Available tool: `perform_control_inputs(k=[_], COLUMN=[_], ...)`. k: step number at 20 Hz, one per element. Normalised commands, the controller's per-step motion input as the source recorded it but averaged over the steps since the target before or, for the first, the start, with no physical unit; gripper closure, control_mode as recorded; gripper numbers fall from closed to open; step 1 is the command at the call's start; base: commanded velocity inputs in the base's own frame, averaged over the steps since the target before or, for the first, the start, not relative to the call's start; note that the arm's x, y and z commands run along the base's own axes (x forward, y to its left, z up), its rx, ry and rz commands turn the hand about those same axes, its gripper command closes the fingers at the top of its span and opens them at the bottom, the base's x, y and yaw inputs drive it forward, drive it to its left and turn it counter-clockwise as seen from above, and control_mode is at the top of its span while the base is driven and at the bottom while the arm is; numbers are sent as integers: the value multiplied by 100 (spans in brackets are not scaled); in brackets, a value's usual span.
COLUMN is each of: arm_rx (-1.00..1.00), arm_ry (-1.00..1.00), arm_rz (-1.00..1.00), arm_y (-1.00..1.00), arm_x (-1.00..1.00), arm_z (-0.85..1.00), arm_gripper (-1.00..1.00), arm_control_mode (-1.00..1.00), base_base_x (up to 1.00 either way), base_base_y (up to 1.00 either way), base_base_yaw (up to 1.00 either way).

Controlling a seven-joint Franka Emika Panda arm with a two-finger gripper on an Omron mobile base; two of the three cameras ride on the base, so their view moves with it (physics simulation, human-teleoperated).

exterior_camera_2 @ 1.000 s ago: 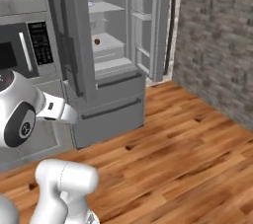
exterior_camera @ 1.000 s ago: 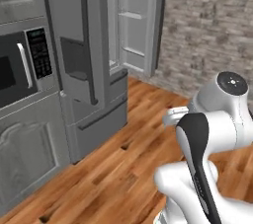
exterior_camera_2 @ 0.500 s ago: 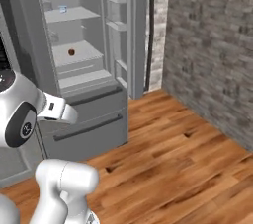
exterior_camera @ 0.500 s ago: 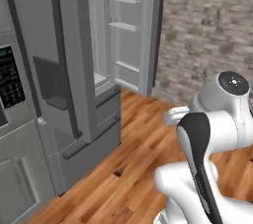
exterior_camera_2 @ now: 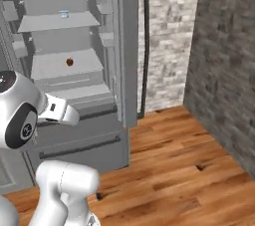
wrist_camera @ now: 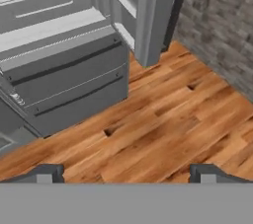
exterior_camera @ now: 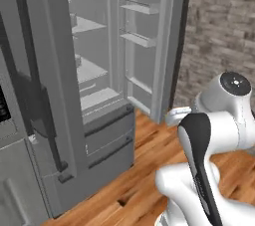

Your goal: Pick the apple and mango from the fridge and place them on the plate next to the blender to make a fruit smoothie.

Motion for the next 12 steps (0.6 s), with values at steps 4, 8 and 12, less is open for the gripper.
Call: perform_control_inputs(k=[4, 8, 12], arm_rx=[0, 0, 0], arm_ry=[0, 0, 0], arm_rz=[0, 0, 0], arm_y=[0, 0, 0], arm_x=[0, 0, 0], arm_z=[0, 0, 0], arm_gripper=[-100, -100, -100], arm_control_mode=[100, 100, 100], base_base_x=[91, 86, 64], base_base_y=[-33, -30, -37], base_base_yaw=[77, 74, 41])
